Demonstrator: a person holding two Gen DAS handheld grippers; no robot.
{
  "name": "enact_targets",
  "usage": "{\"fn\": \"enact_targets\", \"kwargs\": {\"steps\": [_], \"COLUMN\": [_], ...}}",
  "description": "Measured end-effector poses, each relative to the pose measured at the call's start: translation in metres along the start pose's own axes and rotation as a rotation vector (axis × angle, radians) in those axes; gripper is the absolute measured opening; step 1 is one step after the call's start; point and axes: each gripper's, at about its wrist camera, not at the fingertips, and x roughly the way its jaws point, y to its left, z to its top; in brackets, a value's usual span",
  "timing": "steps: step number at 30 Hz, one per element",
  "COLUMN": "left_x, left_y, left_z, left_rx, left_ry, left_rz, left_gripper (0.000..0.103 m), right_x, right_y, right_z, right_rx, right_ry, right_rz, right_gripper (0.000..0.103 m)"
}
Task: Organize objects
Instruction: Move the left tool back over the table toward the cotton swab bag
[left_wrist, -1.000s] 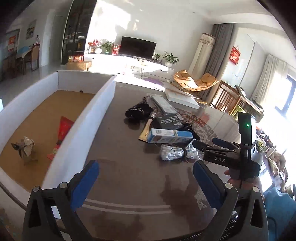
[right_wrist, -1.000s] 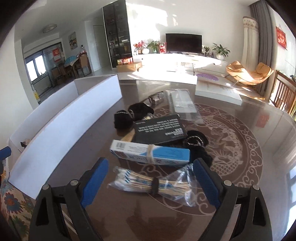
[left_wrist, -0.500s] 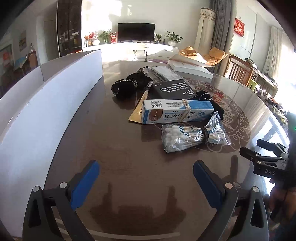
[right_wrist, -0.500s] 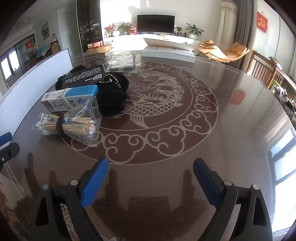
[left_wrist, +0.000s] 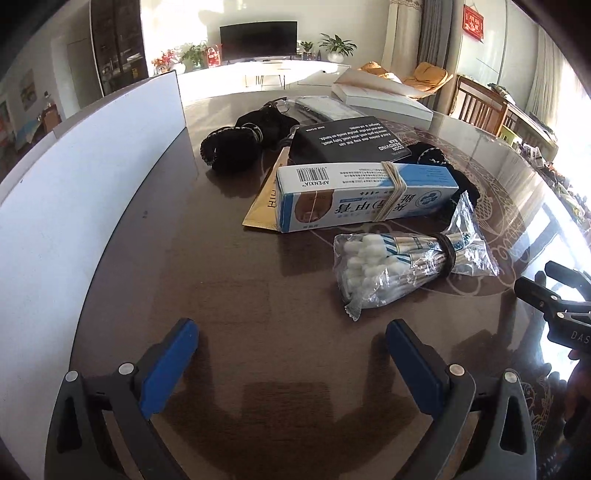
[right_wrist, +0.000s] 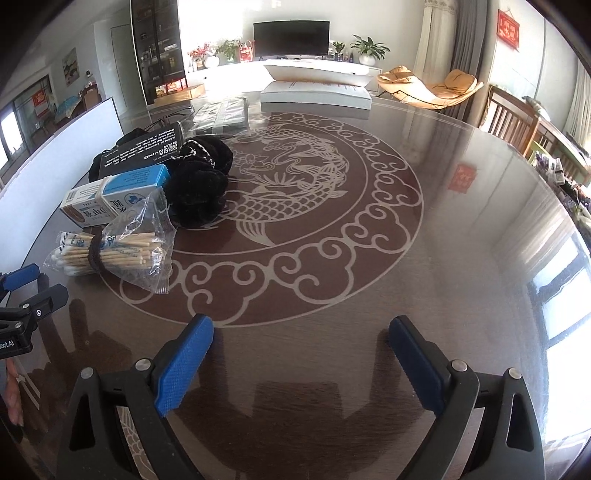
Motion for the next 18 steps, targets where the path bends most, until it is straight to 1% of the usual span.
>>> {"fn": "enact_targets", "kwargs": {"steps": [3,7,18], "left_x": [0.0002,0.0002,-0.0009], "left_y": [-0.0006,-0.0010,-0.0015], "left_z": [-0.0013,-0.0010,-0.0017], "left_rx": [0.001,0.003,0.003], "left_ry": [0.000,0.001,0.001], "left_rz": [0.003,0.001,0.000], "left_gripper": [0.103,0.103,0.103], "right_x": [0.0007,0.0027,0.0027], "right_y": [-0.0005,-0.0026,-0.0023], "right_z": [0.0002,0.0005,0.0008], "right_rx": [0.005,0.017,0.016], "right_ry": [0.003,0.015,0.016], "right_rz": [-0.003,-0.001,-0.002], "right_gripper": [0.098,0.103,0.103]}}
